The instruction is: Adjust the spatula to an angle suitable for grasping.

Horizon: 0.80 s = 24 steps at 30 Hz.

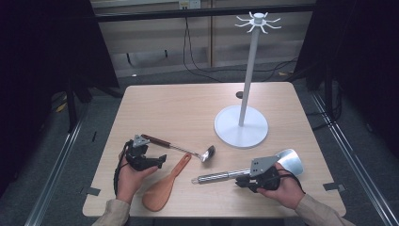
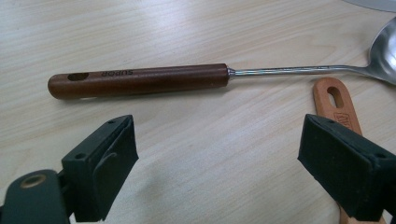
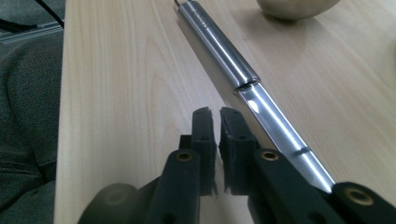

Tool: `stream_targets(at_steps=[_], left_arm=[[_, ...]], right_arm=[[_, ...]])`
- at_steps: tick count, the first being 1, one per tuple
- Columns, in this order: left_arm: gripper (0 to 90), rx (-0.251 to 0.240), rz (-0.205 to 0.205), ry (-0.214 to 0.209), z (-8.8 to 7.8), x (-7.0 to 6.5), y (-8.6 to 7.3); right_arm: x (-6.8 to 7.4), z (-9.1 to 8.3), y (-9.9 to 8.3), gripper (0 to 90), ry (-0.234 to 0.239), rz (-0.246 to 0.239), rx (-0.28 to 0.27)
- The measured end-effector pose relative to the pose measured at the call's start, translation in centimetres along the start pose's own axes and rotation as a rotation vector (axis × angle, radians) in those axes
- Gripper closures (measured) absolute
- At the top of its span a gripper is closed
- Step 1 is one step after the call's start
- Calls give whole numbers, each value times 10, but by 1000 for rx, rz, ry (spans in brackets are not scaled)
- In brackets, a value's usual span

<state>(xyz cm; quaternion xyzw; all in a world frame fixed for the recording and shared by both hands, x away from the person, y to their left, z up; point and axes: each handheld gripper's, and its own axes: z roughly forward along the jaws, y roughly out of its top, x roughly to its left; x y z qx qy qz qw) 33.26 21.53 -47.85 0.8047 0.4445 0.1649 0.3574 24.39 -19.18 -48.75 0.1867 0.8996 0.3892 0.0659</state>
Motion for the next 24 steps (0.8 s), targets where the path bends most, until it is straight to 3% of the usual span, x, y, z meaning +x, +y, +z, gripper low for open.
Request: stream_targets(at_steps=[5,11,18,21,22,23,24], left_arm=[[113,3,10,0,0,-1,-1],[113,6,11,10,-2,-1,-3],[115,14,18,10,-3,0,-5],[115,13,19,15,-4,1,-6],[115,10,9,16,-4,0,-7],[116,14,14,20,-6,2,-8],[116,10,4,24,-6,1,-9]], right_arm=[[-4,14,1,866,-40,-18,58],[-12,11,-2,900,-65,71,58],[-15,13,-1,900,-88,86,59],[-17,15,0,898,-76,82,47],[-17,15,0,889,-72,78,47],[-19,15,2,796,-57,80,58],[-19,13,4,770,-47,69,66]])
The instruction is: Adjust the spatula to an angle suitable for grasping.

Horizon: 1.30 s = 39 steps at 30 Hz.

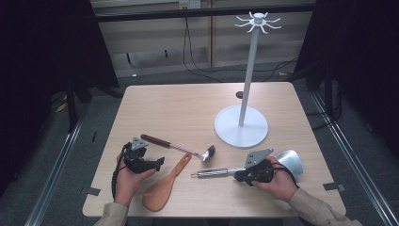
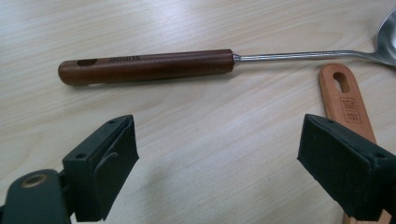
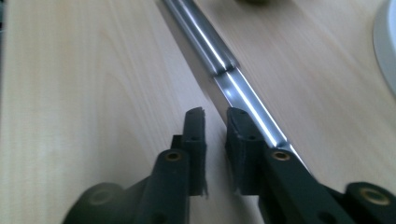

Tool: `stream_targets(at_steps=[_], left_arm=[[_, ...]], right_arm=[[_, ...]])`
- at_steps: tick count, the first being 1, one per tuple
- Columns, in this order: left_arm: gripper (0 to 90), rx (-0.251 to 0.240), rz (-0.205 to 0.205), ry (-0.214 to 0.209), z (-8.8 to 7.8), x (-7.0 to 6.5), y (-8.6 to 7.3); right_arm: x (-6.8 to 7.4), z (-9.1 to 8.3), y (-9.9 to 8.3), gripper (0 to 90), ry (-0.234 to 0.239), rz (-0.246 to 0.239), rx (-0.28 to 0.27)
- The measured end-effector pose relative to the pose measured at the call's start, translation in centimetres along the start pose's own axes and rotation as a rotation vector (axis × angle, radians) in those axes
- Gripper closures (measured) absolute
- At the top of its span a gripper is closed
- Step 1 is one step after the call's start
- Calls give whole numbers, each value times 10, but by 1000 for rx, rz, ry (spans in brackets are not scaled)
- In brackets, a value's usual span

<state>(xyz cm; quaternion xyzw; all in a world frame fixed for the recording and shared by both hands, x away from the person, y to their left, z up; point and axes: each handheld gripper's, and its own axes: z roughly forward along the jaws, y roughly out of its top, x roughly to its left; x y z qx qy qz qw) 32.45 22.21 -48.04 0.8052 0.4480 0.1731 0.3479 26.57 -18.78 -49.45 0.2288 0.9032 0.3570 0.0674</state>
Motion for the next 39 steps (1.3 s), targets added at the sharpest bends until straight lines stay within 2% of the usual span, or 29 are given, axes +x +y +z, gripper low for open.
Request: stream_targets(at_steps=[1,3,4,5,8,10,16,18,21,22,24,25,27,28,32,33,37,39], left_arm=[[116,0,0,0,0,0,0],[116,3,5,3,-3,2,-2],[116,-3,-5,5,-4,2,-3],[117,1,-6,9,-5,3,-4],[117,2,-15,17,-8,5,-7],[117,5,-12,20,-11,7,-10],[118,8,-30,31,-12,9,-14],[118,15,-23,29,-13,10,-14],[117,8,-23,36,-13,10,-14],[118,9,-25,27,-13,9,-13],[118,10,-21,26,-12,9,-13],[119,11,-17,26,-12,9,-12],[119,4,-19,26,-12,8,-11],[119,-1,-20,26,-11,8,-10],[120,-7,-15,43,-11,8,-9],[121,-12,-15,45,-11,8,-8],[121,-12,-13,45,-11,9,-7],[121,-9,-11,45,-10,8,-7]], right_arm=[[0,0,0,770,0,0,0],[0,-5,6,674,43,-72,-70],[0,-7,9,650,36,-83,-91],[-1,-6,12,532,6,-86,-77],[-4,0,12,488,-7,-84,-67],[-8,7,12,467,-17,-99,-20],[-14,14,15,484,10,-107,-10],[-14,16,16,539,23,-116,14],[-14,16,16,584,29,-120,17],[-14,14,16,637,34,-129,27],[-14,14,16,636,50,-128,31],[-12,12,16,641,69,-151,44],[-11,10,16,648,80,-158,62],[-10,8,16,666,97,-178,80],[-9,6,15,696,125,-205,99],[-7,2,15,710,146,-222,125],[-6,1,14,701,152,-208,138],[-6,2,15,636,158,-187,140]])
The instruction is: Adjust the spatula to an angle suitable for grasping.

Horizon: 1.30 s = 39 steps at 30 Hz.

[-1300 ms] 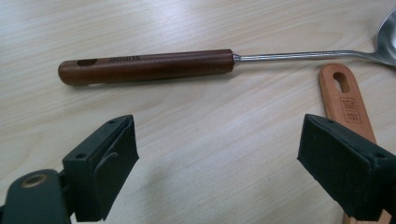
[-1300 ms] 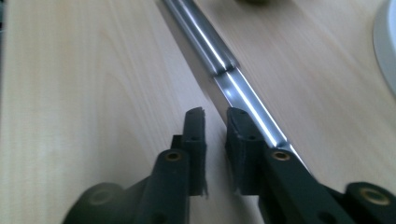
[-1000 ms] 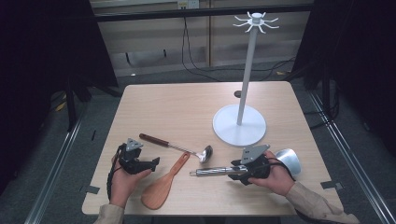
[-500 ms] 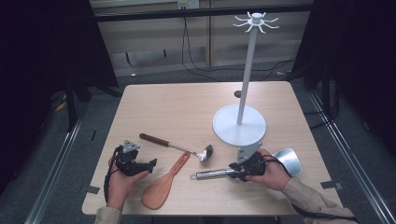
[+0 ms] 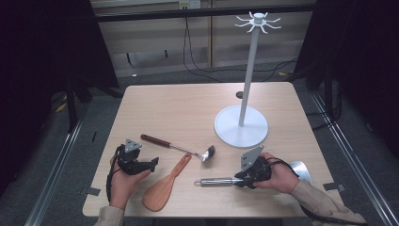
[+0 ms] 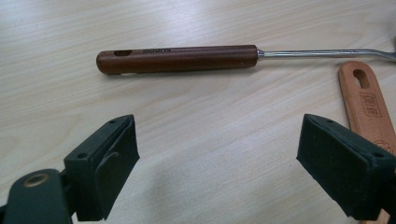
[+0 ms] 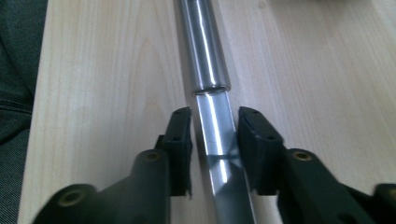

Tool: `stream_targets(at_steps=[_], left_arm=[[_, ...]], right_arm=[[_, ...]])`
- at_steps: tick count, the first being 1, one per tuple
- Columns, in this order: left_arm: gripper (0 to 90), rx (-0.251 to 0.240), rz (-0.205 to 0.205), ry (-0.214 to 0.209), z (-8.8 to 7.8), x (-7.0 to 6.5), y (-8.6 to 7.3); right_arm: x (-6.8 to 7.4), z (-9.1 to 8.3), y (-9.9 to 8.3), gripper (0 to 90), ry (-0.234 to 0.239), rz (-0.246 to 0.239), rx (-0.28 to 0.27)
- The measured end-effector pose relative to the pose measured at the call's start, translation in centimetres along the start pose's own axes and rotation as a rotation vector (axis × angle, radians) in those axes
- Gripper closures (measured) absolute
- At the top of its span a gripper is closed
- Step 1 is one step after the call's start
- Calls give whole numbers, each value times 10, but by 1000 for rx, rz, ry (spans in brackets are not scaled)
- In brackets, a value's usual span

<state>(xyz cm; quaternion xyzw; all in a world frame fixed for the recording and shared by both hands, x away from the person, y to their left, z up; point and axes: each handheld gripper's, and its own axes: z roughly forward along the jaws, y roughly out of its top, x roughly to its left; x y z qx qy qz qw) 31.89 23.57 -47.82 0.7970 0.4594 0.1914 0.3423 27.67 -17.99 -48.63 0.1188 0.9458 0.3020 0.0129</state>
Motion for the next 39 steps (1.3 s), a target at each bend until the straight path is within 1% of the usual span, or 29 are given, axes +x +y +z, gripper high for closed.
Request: stream_targets(at_steps=[1,3,4,7,8,10,11,12,13,14,15,16,18,19,20,21,23,24,25,26,27,28,29,30,31,32,33,35,39], left_arm=[[122,-5,-4,2,1,-1,0],[122,-10,-6,8,1,-1,1],[122,-9,-11,5,1,-1,1],[122,-7,-7,4,0,1,0],[122,-7,-11,7,0,1,0],[122,-12,-14,8,0,1,0],[123,-11,-7,7,-1,2,0],[122,-11,-7,7,-1,2,0],[122,-11,-8,8,-1,2,0],[123,-19,-18,7,0,2,0],[123,-20,-19,7,-1,2,0],[123,-18,-16,9,-1,2,0],[123,-27,-15,15,-2,2,1],[123,-29,-20,11,-2,2,1],[124,-29,-22,12,-2,2,1],[124,-29,-22,12,-2,2,1],[124,-29,-20,17,-2,2,1],[124,-29,-19,20,-2,3,1],[125,-29,-20,18,-1,2,2],[125,-25,-16,19,-1,3,2],[126,-25,-16,19,-1,3,2],[126,-28,-19,17,0,3,3],[126,-31,-20,18,0,3,3],[127,-29,-15,21,0,3,3],[128,-32,-17,23,0,3,4],[128,-35,-20,25,0,2,4],[129,-32,-12,19,0,3,4],[130,-31,-7,23,0,2,4],[130,-33,-11,22,0,2,4]], right_arm=[[0,1,1,607,4,-4,-1],[2,2,3,610,-14,-25,14],[2,2,5,617,-10,-23,21],[1,2,4,713,-1,-28,10],[0,2,4,729,23,-58,11],[0,1,4,739,23,-70,16],[1,1,6,757,24,-98,22],[3,1,7,759,12,-95,34],[3,1,7,759,12,-95,34],[2,1,6,759,17,-111,29],[3,-1,6,759,10,-123,43],[4,-3,5,760,-3,-143,40],[4,-5,4,760,-11,-146,33],[4,-15,3,762,-34,-132,-9],[5,-19,3,763,-45,-126,-31],[5,-19,3,763,-45,-126,-31],[4,-33,1,763,-89,-115,-101],[3,-43,-1,763,-113,-98,-152],[1,-54,-4,764,-144,-64,-221],[0,-59,-6,764,-161,-45,-248],[0,-59,-6,764,-161,-45,-248],[-1,-64,-9,764,-184,-15,-280],[-3,-69,-12,764,-203,22,-325],[-4,-72,-14,764,-229,55,-354],[-6,-79,-16,765,-266,118,-414],[-6,-79,-16,765,-266,118,-414],[-6,-81,-17,764,-282,140,-437],[-7,-89,-17,765,-332,216,-514],[-7,-100,-16,765,-410,334,-612]])
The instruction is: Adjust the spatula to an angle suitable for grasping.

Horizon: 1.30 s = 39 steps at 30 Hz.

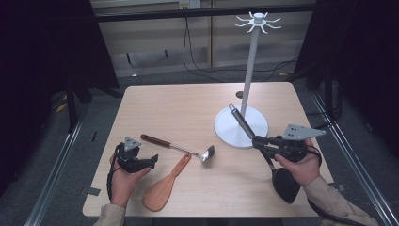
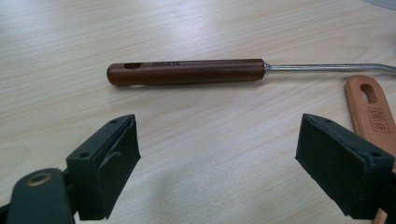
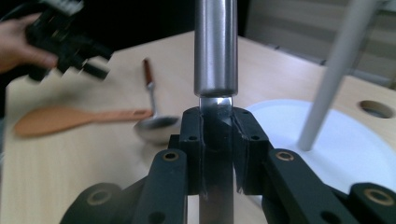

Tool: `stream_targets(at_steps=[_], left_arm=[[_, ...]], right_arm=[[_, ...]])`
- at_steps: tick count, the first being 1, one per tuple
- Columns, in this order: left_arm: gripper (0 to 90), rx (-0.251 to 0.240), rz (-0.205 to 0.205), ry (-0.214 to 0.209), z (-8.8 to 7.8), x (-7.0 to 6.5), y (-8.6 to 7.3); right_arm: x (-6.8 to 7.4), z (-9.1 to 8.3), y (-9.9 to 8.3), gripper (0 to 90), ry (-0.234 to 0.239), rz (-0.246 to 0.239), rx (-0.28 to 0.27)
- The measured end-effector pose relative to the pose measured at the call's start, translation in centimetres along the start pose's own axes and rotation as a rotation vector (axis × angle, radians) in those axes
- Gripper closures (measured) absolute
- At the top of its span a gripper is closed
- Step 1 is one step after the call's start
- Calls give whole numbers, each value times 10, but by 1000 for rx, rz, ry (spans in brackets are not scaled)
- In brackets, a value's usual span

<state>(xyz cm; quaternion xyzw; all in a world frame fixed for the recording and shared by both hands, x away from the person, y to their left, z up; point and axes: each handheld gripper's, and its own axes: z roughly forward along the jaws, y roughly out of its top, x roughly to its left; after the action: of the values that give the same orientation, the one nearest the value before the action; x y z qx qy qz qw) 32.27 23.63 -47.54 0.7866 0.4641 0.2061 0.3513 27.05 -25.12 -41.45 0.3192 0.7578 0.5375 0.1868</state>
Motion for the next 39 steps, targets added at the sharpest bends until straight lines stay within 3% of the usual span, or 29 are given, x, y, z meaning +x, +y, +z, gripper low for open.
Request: stream_targets(at_steps=[2,6,9,10,13,16,21,29,34,39], left_arm=[[130,-8,-7,3,0,0,0],[131,-1,-3,-1,1,0,0],[131,-1,-8,-4,2,-1,-1],[131,-1,-9,-4,2,-1,-1],[131,0,-8,0,3,-1,-1],[131,1,-10,-1,3,-1,-1],[131,7,-10,-1,2,0,-2],[135,4,-26,0,2,1,-3],[136,9,-21,1,3,1,-3],[137,16,-14,-13,4,0,-4]], right_arm=[[0,-3,3,765,-53,13,-34],[7,-10,12,765,-158,-22,-125],[9,-16,22,765,-202,-26,-194],[11,-20,26,765,-241,-32,-232],[10,-21,29,765,-252,-26,-243],[10,-21,32,765,-311,-11,-279],[10,-20,43,765,-363,-9,-321],[8,-18,61,764,-405,4,-380],[4,-13,74,764,-426,50,-429],[-4,-12,85,764,-442,62,-448]])
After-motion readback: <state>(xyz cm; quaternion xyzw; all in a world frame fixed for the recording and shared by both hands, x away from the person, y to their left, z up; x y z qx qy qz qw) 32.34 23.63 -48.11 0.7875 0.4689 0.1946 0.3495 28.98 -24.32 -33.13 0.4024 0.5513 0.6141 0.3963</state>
